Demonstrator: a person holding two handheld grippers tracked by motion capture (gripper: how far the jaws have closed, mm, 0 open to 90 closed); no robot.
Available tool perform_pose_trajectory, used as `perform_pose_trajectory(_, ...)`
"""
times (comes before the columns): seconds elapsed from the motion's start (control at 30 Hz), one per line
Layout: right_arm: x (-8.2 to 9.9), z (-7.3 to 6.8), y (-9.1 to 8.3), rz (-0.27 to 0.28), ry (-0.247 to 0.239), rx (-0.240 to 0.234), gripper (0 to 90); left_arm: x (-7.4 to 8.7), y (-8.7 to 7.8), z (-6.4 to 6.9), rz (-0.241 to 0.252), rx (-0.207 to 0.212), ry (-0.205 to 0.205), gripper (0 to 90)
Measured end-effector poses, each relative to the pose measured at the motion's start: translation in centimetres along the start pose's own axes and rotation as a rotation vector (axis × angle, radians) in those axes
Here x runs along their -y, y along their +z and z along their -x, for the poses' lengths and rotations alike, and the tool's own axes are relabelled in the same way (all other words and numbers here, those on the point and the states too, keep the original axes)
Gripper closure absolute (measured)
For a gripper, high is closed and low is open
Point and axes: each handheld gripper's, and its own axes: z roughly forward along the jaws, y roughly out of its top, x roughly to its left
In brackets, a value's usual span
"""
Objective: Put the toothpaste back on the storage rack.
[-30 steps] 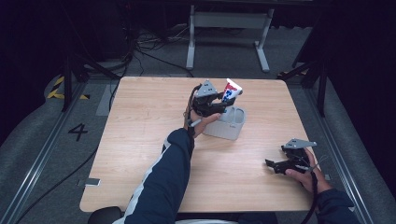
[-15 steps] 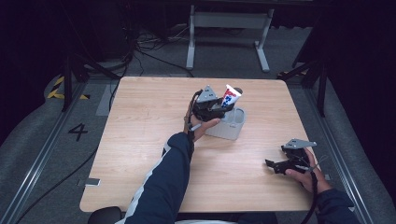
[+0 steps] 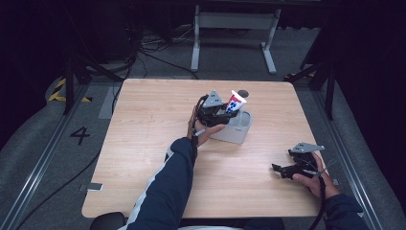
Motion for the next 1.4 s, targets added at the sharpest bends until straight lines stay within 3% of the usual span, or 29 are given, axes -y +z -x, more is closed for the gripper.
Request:
perform_pose_trajectory(1.03, 0.0, -0.02, 0.0, 0.0, 0.0, -0.001, 2.6, 0.81, -0.07, -0.53, -0.157, -0.025, 0.02, 53.5)
perform_pose_trajectory(1.27, 0.0, -0.01, 0.0, 0.0, -0.001, 0.0, 2.6, 0.72, -0.02, -0.42, -0.161, -0.024, 0.028, 49.5)
perform_pose_trajectory(1.3, 0.0, -0.01, 0.0, 0.0, 0.0, 0.0, 2.6, 0.69, -0.06, -0.48, -0.158, -0.016, 0.015, 46.3)
perform_pose_trajectory(1.37, 0.0, -0.02, 0.0, -0.001, 0.0, -0.001, 2.5, 0.64, -0.39, -0.68, -0.125, -0.002, -0.006, 53.7)
perform_pose_trajectory(1.4, 0.0, -0.02, 0.0, -0.001, 0.0, -0.001, 2.5, 0.6, -0.51, -0.78, -0.128, -0.003, -0.009, 51.6)
